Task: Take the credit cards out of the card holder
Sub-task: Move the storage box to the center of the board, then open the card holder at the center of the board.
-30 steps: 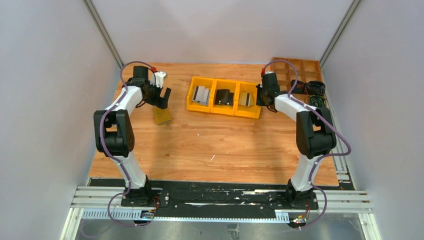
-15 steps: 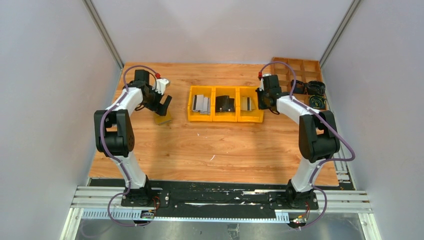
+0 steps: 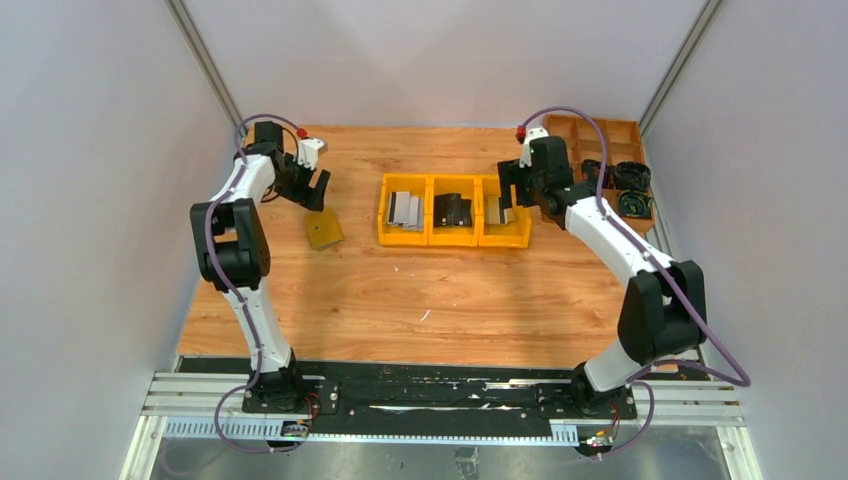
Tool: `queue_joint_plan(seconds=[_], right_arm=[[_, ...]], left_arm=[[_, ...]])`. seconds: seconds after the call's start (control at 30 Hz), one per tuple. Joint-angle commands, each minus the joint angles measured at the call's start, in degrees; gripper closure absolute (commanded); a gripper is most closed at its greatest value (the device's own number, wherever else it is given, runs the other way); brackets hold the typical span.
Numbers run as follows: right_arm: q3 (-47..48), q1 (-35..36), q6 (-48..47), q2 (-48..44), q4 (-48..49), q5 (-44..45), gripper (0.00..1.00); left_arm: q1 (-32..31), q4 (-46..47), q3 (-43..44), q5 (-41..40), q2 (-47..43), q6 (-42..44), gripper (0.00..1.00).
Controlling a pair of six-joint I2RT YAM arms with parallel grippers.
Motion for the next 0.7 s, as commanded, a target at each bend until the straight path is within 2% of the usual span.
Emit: queue_joint_plan(seconds=[0.0, 0.17, 0.3, 0.43, 0.67], right_arm=[[0.43, 5.19, 2.42, -5.85, -1.86, -3.25, 0.18], [-1.15, 9.55, 4.72, -10.99, -0.83, -4.24, 0.17], [0.09, 12.07, 5.32, -12.57, -1.33, -5.18, 0.15], [1.22, 13.39, 7.52, -12.27, -1.23, -9.3, 0.15], [2.84, 17.22, 11.37, -7.62, -0.98, -17.43, 0.14]], left_arm=[[-0.09, -7.95, 5.62, 5.1, 5.96, 4.3, 0.16], [-0.02, -13.11, 10.97, 4.93, 11.43, 6.14, 0.24], [-0.02, -15.54, 11.44, 5.25, 12.31, 8.32, 0.3], [-0.02, -17.42, 9.1, 7.71, 10.5, 9.19, 0.44], [-0.02, -17.56, -2.59, 12.79, 1.44, 10.59, 0.71]])
